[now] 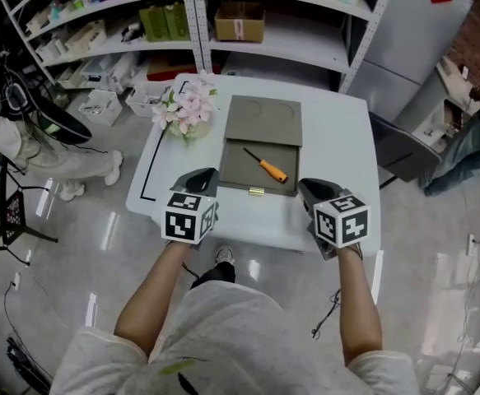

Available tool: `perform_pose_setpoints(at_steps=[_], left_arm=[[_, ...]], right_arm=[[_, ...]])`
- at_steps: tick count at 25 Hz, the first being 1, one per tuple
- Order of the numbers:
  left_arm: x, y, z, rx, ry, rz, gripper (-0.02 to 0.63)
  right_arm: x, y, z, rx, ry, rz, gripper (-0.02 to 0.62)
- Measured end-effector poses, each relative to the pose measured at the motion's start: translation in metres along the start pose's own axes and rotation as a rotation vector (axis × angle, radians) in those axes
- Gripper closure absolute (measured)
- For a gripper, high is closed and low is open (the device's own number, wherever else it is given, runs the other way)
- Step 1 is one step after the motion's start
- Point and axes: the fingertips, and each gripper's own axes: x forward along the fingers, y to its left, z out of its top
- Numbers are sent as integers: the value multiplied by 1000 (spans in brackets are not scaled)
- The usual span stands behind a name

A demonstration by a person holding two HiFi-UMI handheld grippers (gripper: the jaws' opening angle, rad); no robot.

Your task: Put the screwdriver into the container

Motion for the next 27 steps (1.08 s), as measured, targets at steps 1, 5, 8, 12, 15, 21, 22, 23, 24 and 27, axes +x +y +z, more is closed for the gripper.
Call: perform_pose_setpoints(at_steps=[1,5,8,12,15,21,22,23,24,27], left_arm=[[-3,-4,0,0,-2,-1,600],[-13,-18,-4,6,-1,-4,601],[-16,-25,-6,12,2,-2,601],[-20,-32,-7,19,6,-3,601],[-20,-34,-7,22,6,-2,601],[-19,-37,-4,30,8,-3,600],[-18,-37,-3,31,9,-3,601],[-16,-37,-3,31,10,-3,600],[-15,-37,-4,32,12,-3,601],[-12,-35,-4,35,15,-3,600]], right_arm=[[-7,-1,0,7,-18,-9,592],[-27,1,-2,20,-61,-26,592],[-35,1,-4,18,-73,-26,592],[-41,3,-9,23,-79,-26,592],[-43,3,-9,21,-82,-25,592],[-45,1,-6,23,-90,-22,592],[-45,0,-6,22,-90,-21,592],[-44,-1,-6,22,-91,-21,592],[-43,-2,-6,21,-91,-21,592],[-40,-4,-5,22,-93,-25,592]])
